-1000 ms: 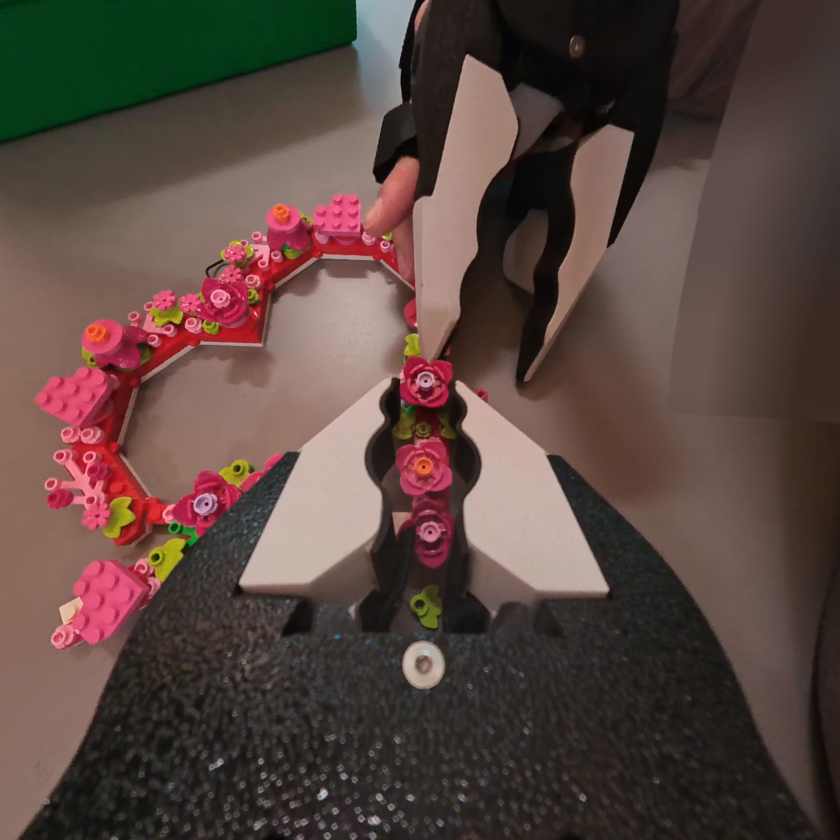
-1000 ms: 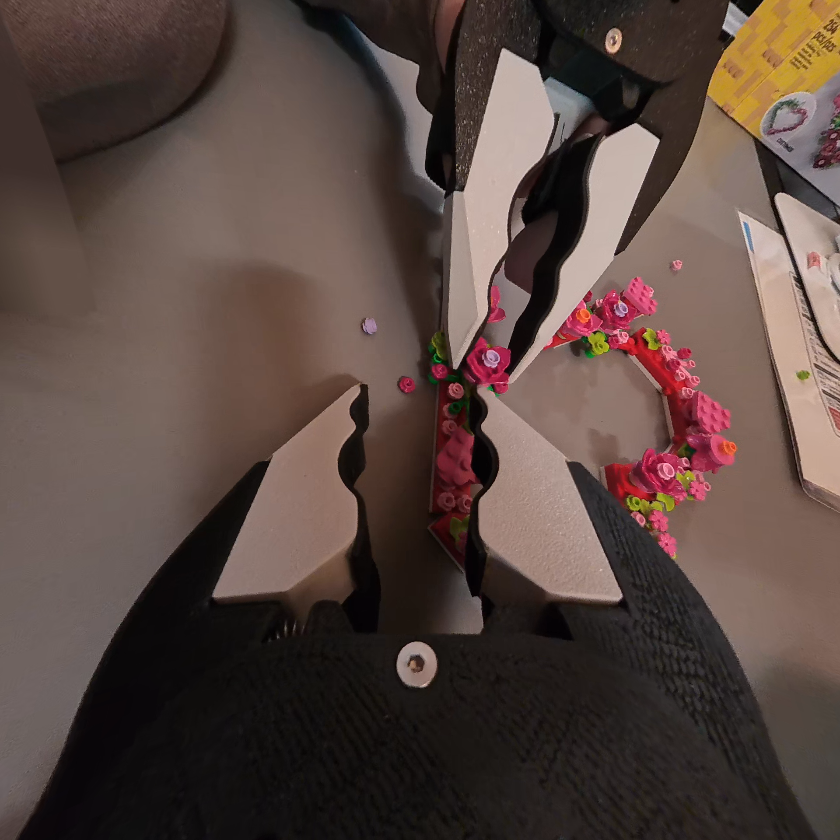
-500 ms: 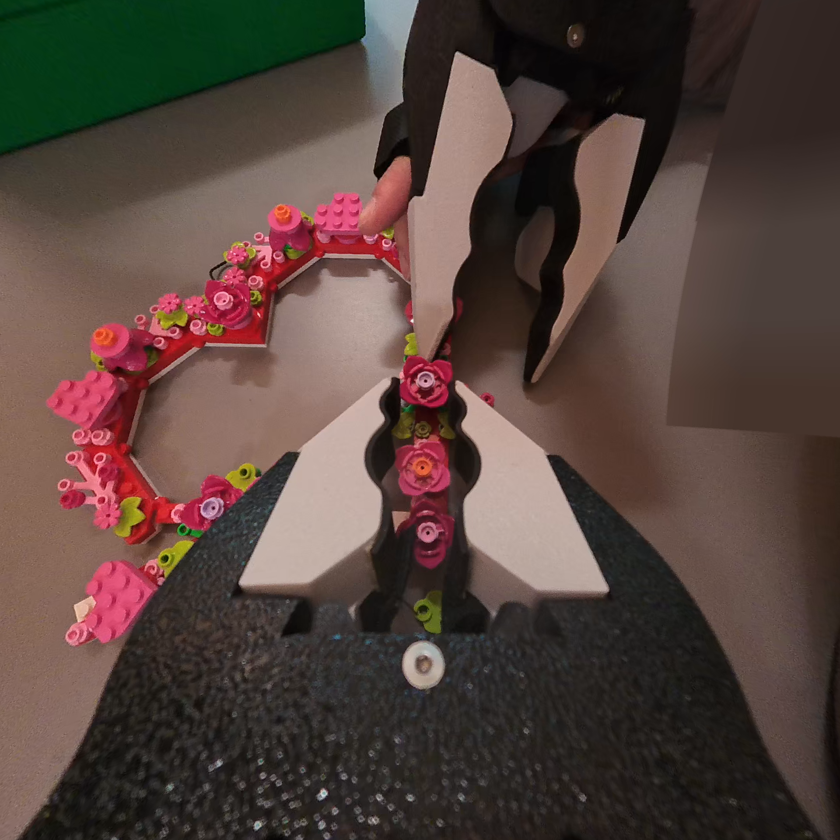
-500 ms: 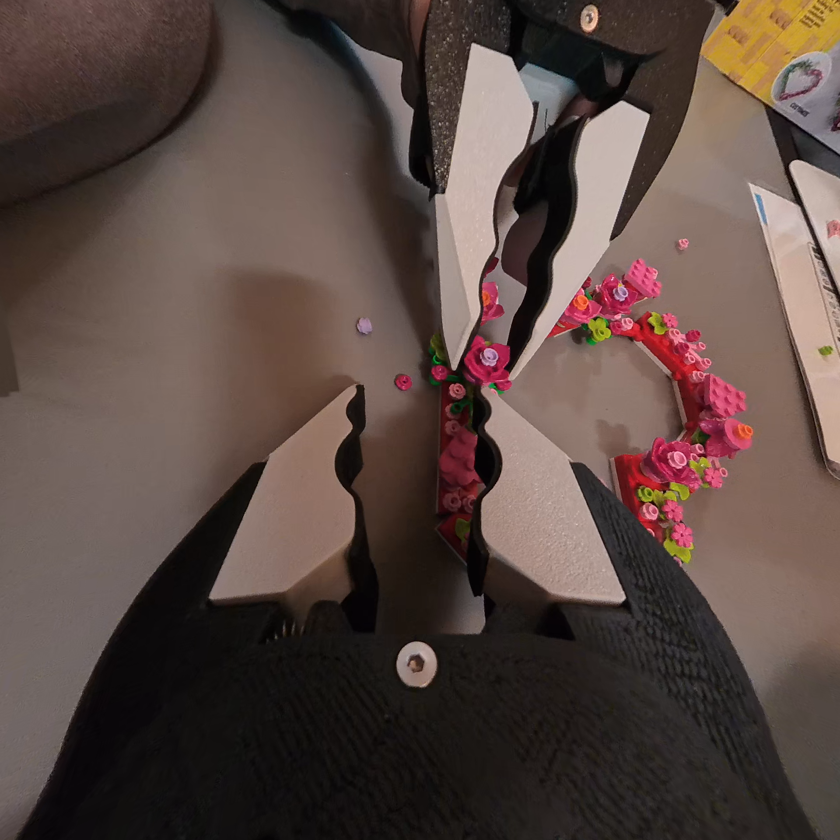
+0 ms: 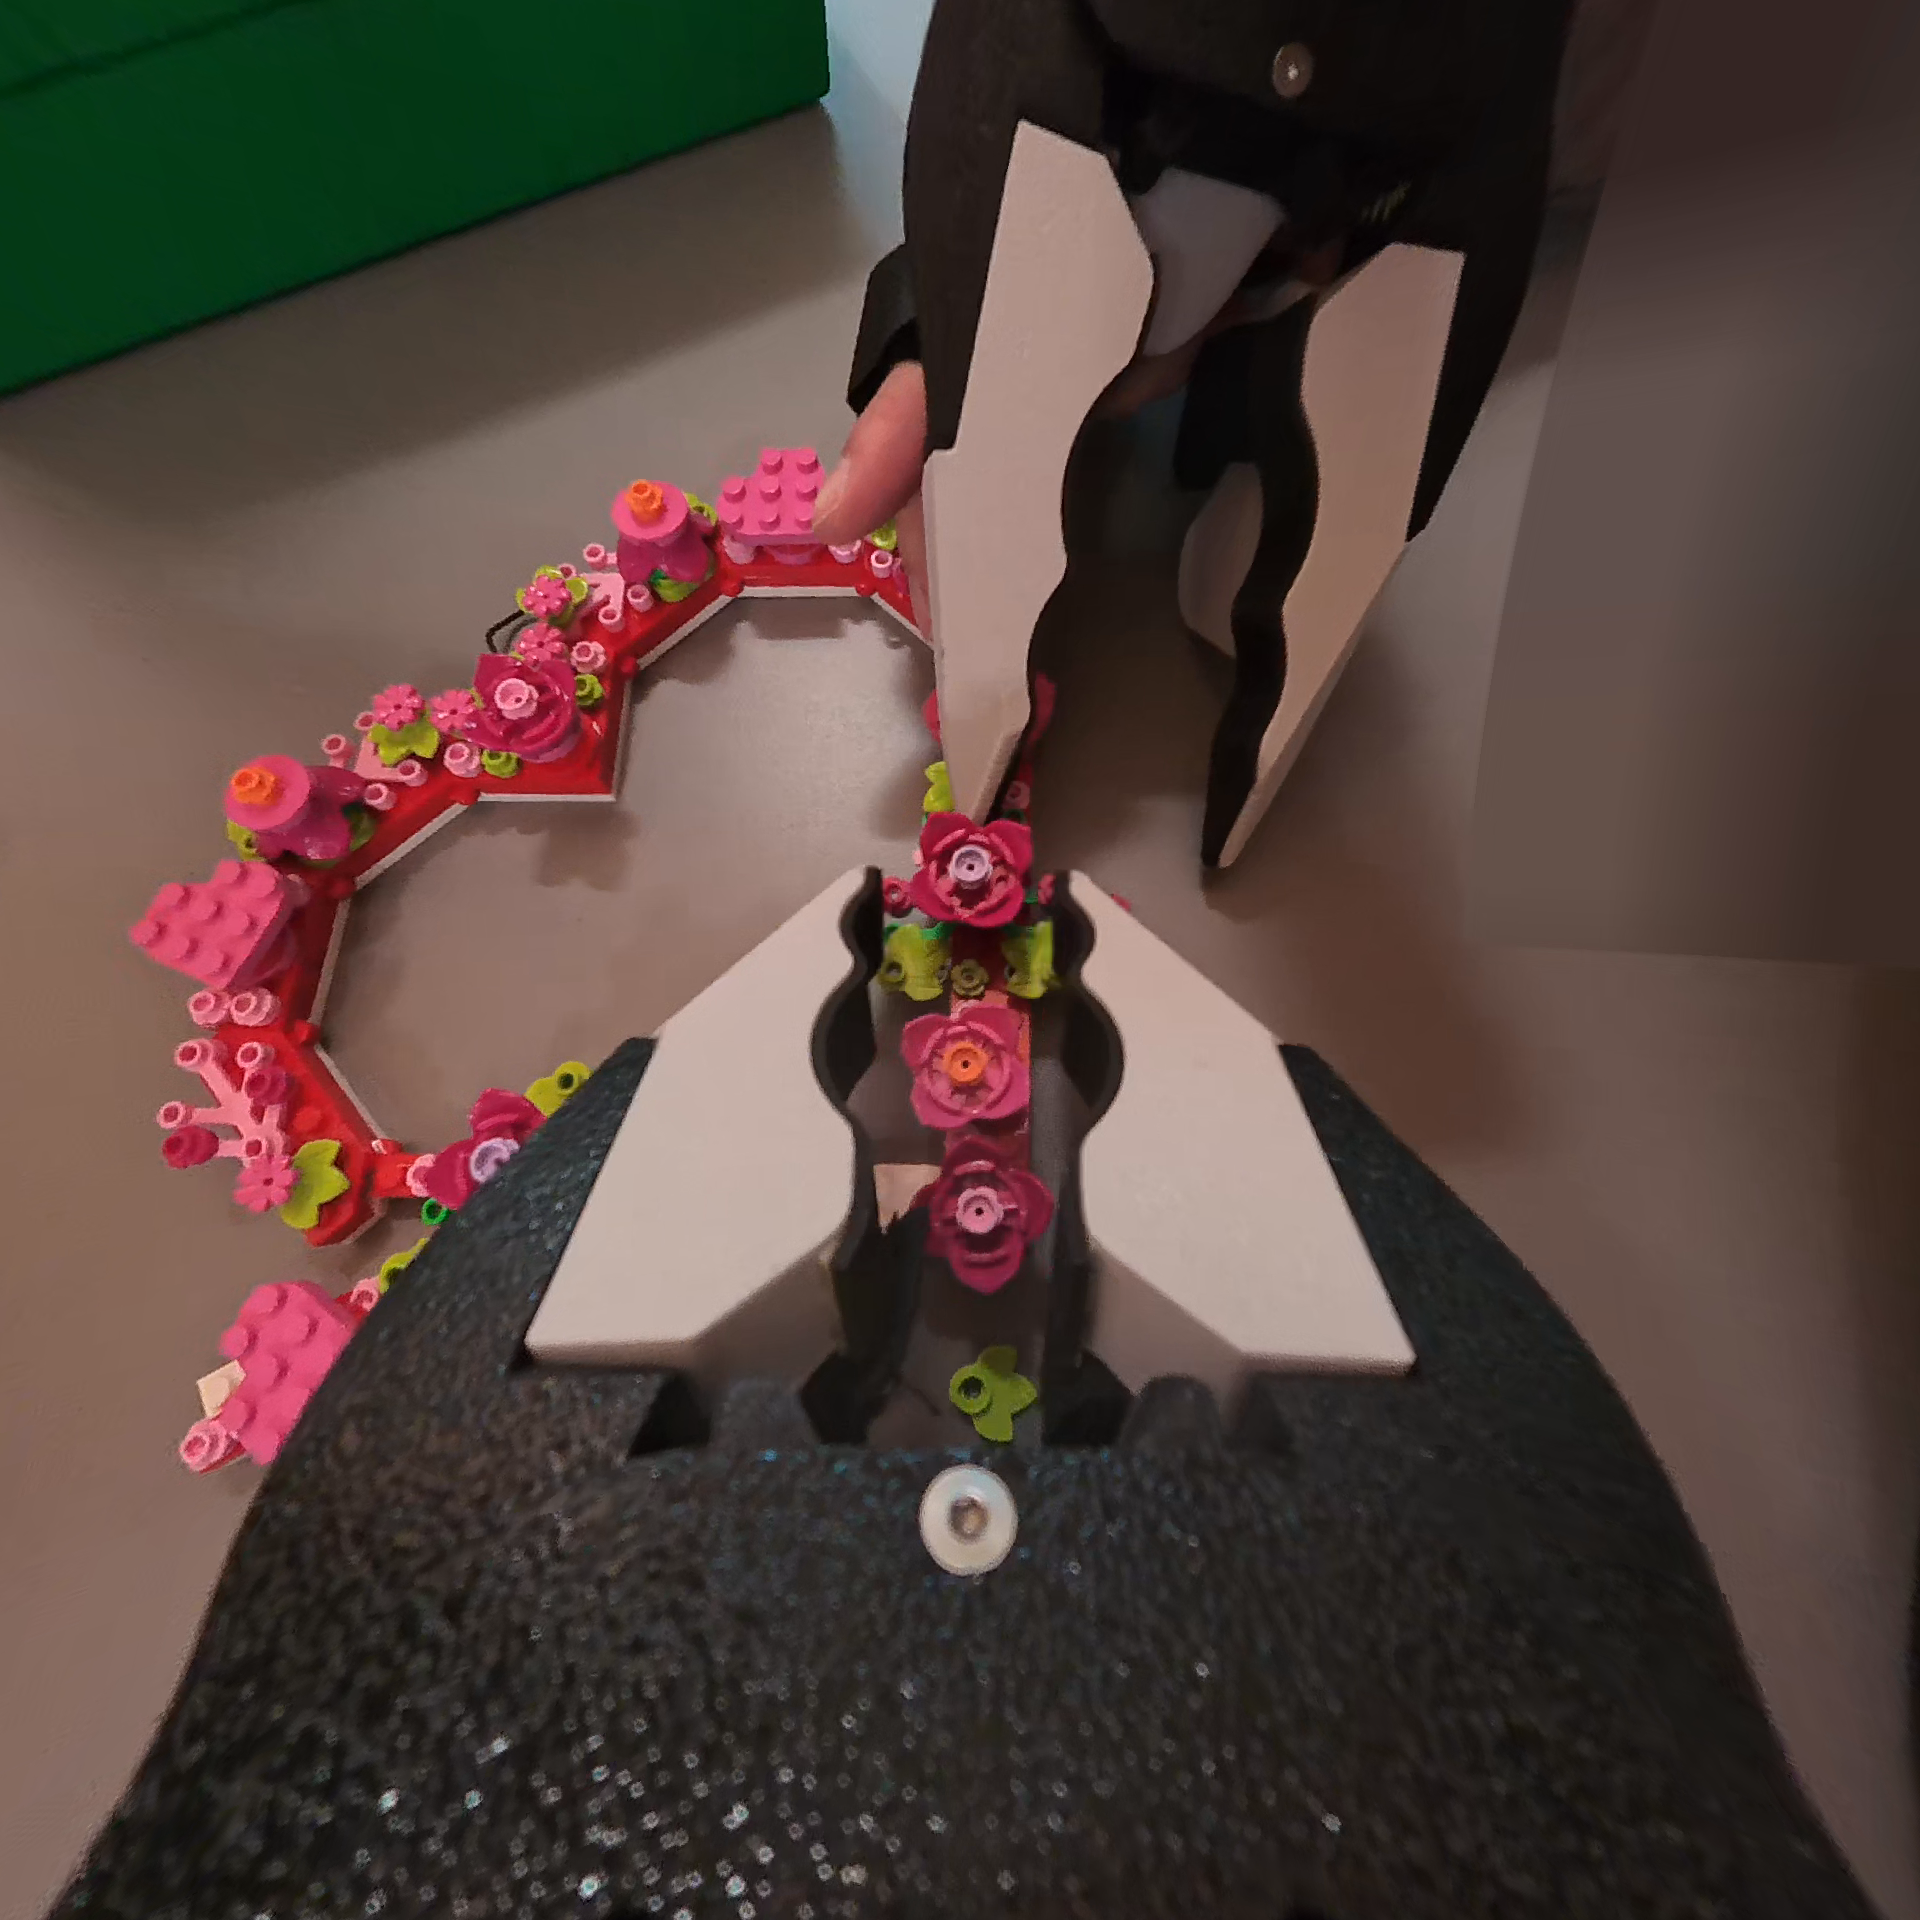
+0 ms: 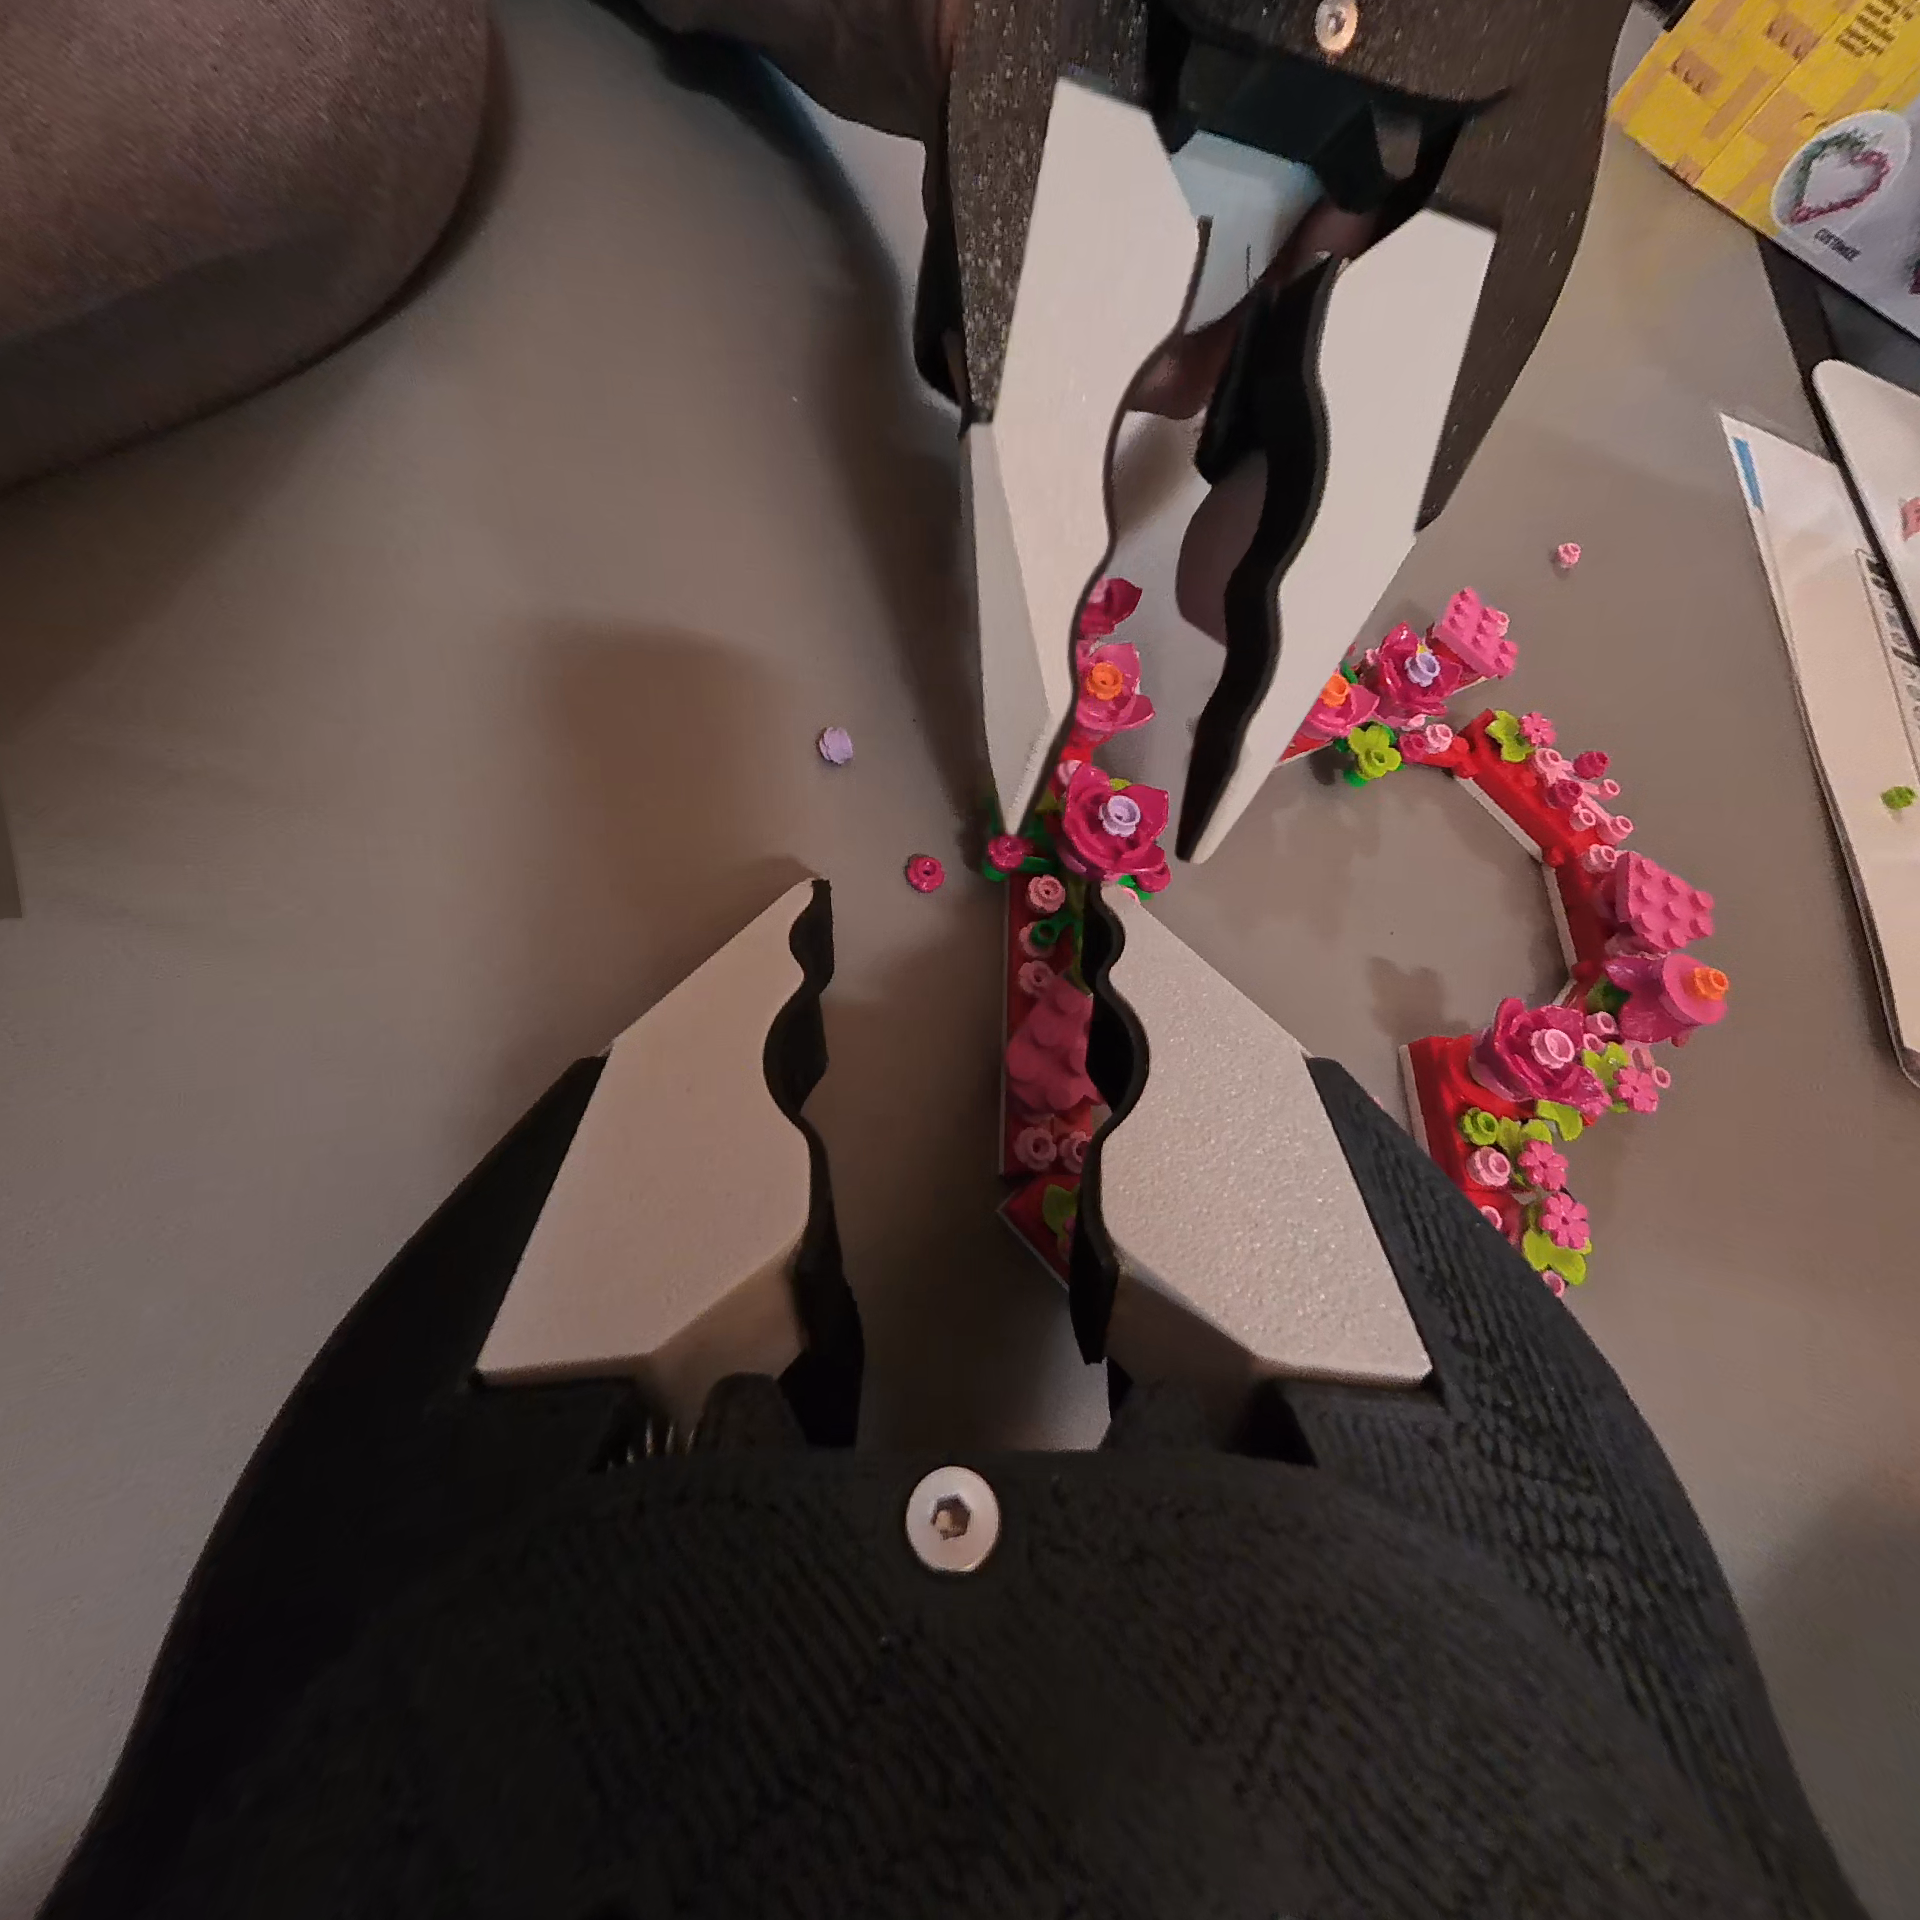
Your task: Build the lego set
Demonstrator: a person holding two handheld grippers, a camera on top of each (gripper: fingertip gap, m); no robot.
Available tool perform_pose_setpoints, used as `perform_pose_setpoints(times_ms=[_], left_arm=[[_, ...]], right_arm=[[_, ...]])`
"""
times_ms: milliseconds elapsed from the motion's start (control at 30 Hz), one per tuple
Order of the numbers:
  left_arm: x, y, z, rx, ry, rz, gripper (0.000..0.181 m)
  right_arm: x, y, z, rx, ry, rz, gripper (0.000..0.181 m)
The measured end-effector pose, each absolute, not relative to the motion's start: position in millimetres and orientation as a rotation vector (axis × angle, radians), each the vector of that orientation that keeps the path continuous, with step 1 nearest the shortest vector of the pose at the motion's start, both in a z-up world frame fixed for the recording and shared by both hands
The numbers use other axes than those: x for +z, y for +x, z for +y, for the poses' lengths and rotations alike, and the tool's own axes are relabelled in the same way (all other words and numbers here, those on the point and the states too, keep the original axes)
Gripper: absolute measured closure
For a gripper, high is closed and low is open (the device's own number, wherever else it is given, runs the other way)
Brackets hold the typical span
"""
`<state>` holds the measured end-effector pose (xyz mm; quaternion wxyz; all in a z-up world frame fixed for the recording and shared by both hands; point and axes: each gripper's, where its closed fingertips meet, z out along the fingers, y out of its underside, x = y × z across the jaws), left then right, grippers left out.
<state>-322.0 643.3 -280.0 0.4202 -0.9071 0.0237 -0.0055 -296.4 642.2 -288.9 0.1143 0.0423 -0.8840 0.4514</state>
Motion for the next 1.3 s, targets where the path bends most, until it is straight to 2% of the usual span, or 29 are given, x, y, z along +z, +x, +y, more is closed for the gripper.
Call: perform_pose_setpoints(times_ms=[133, 367, 533, 867, 1000, 1300], left_arm=[[-274.8, -321.9, 641.3, -0.012, -2.265, 0.069, 0.145], [-276.0, -319.3, 628.9, -0.049, -2.341, 0.048, 0.118], [-269.6, -324.1, 620.2, -0.030, -2.348, -0.001, 0.117], [-288.0, -325.3, 597.2, 0.028, -2.385, -0.071, 0.122], [-290.1, -328.4, 601.4, 0.063, -2.368, -0.024, 0.139], [-299.1, -327.7, 603.7, 0.066, -2.383, 0.038, 0.158]], right_arm=[[-288.8, -296.3, 642.2, 1.323, 0.126, -2.589, 0.134], [-287.9, -296.2, 642.2, 1.331, 0.126, -2.585, 0.135], [-287.7, -295.8, 642.1, 1.331, 0.128, -2.583, 0.135], [-288.0, -295.8, 642.0, 1.328, 0.125, -2.585, 0.135], [-288.1, -295.7, 642.1, 1.327, 0.122, -2.587, 0.136], [-287.1, -295.2, 642.4, 1.331, 0.124, -2.581, 0.136]])
